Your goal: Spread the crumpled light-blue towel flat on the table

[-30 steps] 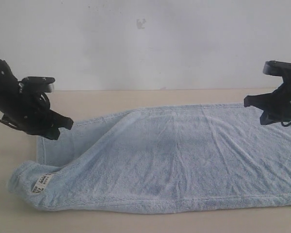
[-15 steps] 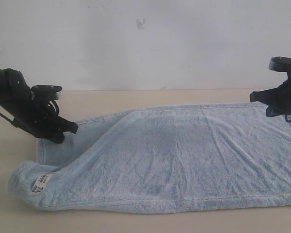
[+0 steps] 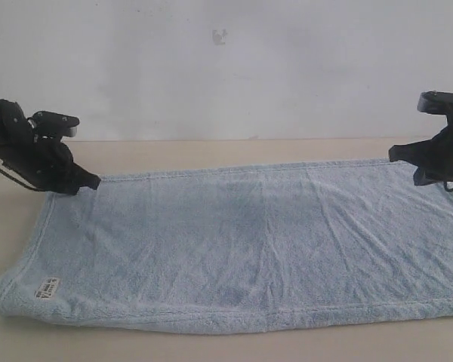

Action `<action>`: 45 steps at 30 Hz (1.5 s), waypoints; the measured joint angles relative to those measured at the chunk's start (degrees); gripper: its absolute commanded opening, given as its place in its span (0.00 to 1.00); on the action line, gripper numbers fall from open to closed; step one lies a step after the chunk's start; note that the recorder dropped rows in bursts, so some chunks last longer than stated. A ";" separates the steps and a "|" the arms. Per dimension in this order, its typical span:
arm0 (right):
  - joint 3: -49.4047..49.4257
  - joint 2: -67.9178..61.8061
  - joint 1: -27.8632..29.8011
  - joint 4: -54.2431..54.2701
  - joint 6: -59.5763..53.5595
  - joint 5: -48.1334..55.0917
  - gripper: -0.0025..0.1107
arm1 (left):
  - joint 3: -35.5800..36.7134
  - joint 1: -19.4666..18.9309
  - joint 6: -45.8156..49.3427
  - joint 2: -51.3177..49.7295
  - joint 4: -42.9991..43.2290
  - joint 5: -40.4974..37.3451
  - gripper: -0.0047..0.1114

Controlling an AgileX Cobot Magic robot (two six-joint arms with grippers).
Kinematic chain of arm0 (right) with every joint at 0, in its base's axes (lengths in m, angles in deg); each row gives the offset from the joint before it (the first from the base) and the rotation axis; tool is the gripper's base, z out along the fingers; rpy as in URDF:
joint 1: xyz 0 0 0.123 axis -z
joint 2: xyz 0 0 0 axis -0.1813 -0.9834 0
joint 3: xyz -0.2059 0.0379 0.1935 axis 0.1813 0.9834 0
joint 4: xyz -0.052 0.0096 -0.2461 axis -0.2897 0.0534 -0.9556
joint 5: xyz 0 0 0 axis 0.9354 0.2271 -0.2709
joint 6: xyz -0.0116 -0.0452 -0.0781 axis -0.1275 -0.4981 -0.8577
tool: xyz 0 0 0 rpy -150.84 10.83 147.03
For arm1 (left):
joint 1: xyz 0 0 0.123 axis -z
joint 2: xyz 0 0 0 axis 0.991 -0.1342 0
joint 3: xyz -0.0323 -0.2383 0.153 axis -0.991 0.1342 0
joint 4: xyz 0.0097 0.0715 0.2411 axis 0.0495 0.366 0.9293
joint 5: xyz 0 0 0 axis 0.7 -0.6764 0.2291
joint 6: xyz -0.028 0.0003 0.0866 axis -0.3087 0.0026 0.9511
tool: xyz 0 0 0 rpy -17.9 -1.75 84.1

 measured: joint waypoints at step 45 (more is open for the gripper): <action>-16.15 -17.54 6.71 -4.00 0.77 -5.75 0.02 | -10.82 -0.42 4.25 -6.66 -14.90 -9.43 0.07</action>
